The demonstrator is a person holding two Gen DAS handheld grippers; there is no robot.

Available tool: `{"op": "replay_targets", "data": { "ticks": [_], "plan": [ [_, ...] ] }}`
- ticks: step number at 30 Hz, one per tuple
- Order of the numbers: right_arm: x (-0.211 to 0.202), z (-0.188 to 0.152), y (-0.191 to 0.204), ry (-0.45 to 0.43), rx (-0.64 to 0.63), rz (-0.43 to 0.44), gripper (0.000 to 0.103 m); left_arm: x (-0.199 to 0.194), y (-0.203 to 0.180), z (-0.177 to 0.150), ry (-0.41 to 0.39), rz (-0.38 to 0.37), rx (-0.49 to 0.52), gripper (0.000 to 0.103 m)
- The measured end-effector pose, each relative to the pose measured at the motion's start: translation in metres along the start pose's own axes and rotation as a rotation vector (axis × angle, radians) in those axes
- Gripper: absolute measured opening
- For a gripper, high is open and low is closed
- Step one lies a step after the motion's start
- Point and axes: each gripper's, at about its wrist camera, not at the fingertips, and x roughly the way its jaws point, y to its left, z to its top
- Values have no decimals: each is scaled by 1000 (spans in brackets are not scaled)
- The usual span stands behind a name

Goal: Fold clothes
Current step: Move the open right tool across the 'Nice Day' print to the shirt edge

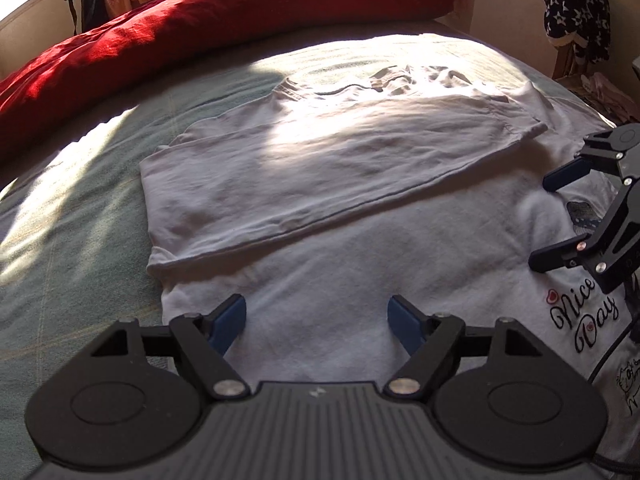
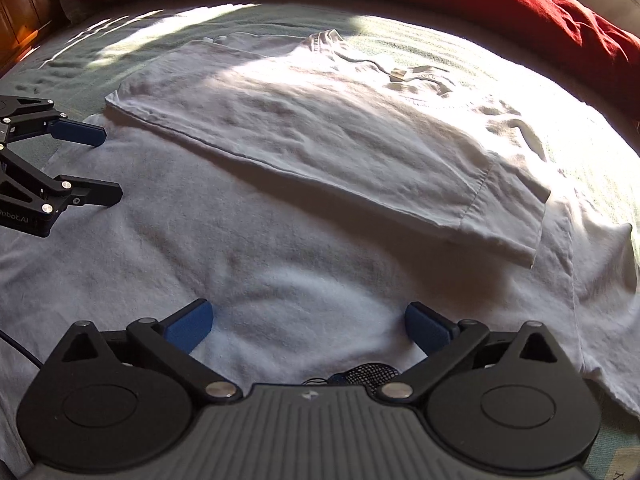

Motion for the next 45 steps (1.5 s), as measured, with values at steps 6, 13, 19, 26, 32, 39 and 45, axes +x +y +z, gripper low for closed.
{"op": "replay_targets", "data": {
  "ticks": [6,13,19,26,32,39,45],
  "plan": [
    [-1,-4,-2,-27,-11,13,103,-20,-2,-21,6,-49,24,79],
    [-14,-19,-4,-72,-76,45,103,-40,-20,-50,35,-71,107,79],
    [-41,-61,-17,-29,-111,39,103,-60,-16,-73,121,-84,49,82],
    [-64,-91,-29,82,-132,33,103,-76,-27,-66,145,-116,81,83],
    [-57,-74,-3,17,-230,137,103,-55,-55,-57,131,-188,155,83],
    [-55,-99,-14,29,-150,143,103,-62,-50,-69,178,-177,90,84],
    [-56,-87,-15,132,-175,164,103,-54,-43,-27,117,-163,13,84]
  ]
}}
